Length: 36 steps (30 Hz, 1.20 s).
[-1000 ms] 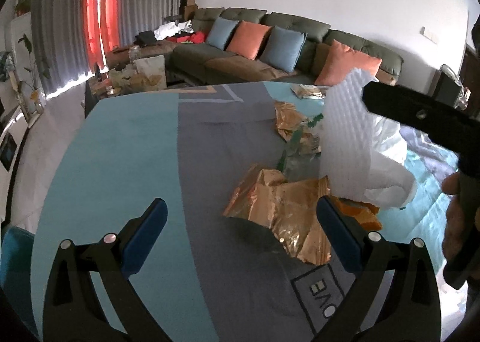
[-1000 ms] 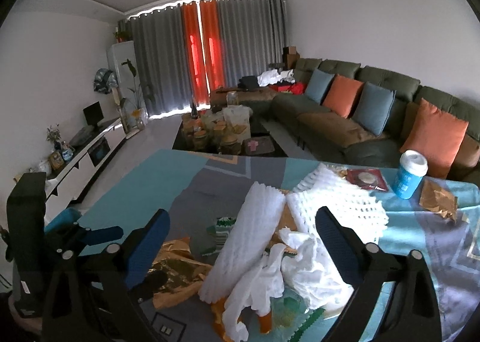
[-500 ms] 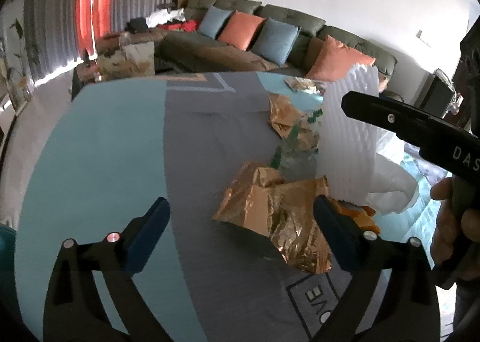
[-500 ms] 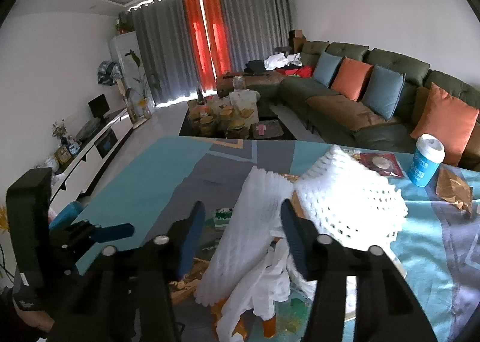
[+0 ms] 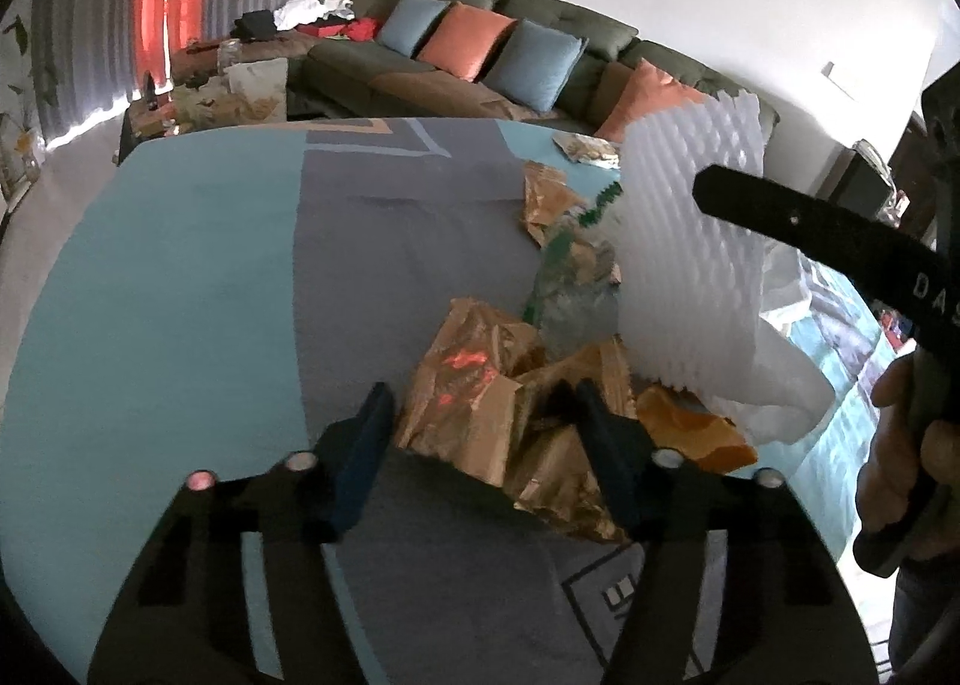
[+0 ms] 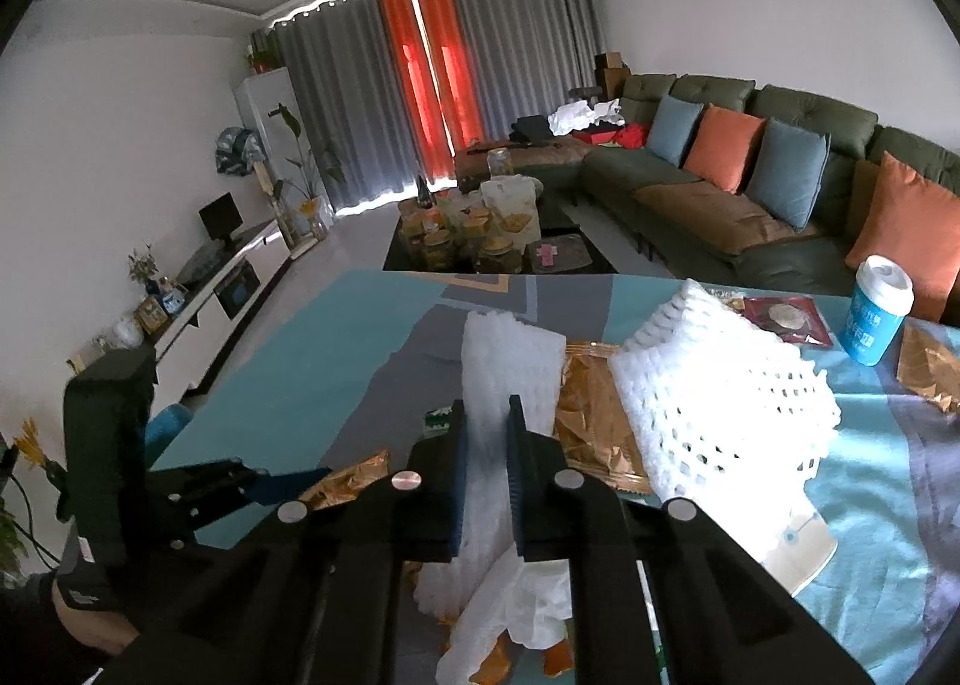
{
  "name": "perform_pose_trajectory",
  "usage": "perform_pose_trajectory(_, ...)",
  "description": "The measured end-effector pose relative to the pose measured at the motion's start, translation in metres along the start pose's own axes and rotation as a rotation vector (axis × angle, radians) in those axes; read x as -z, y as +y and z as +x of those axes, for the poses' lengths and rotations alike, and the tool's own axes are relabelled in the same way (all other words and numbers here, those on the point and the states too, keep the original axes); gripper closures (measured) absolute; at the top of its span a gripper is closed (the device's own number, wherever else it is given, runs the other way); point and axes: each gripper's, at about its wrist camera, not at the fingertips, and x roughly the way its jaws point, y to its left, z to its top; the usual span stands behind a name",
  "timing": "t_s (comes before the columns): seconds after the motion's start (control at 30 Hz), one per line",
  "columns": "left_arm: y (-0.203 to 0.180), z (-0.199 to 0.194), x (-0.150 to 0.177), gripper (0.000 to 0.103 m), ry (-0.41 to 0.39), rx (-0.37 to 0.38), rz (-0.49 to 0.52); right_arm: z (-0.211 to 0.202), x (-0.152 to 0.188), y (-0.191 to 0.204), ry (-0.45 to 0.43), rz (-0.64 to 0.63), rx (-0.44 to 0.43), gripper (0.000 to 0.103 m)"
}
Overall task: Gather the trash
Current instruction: 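Reach the left tool to the gold foil wrapper and close on it, then grasp the white foam mesh sleeve with the right tool while the left tool lifts the foil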
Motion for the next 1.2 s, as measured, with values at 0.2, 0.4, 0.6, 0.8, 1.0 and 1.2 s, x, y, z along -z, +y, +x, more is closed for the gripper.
perform_pose_trajectory(0.2,0.004,-0.005,0.000,0.077,-0.019,0.012,-0.017,-0.005,0.000,-0.002,-0.022,0.023,-0.029,0.093)
perform_pose_trajectory(0.4,0.013,-0.020,0.001,0.086,-0.069,0.018,-0.059,-0.011,-0.002,-0.005,-0.045,0.052,-0.058,0.094)
perform_pose_trajectory(0.6,0.014,-0.045,-0.002,0.087,-0.129,0.027,-0.067,-0.021,-0.005,-0.009,-0.087,0.083,-0.082,0.094)
perform_pose_trajectory(0.8,0.014,-0.071,-0.005,0.087,-0.186,0.032,-0.065,-0.035,-0.014,-0.021,-0.137,0.138,-0.133,0.094)
perform_pose_trajectory(1.0,0.019,-0.108,-0.009,0.087,-0.259,0.031,-0.082,-0.051,-0.027,-0.012,-0.201,0.098,-0.130,0.094)
perform_pose_trajectory(1.2,0.030,-0.162,-0.011,0.087,-0.356,-0.002,-0.090,-0.059,-0.036,0.006,-0.234,0.065,-0.176,0.094)
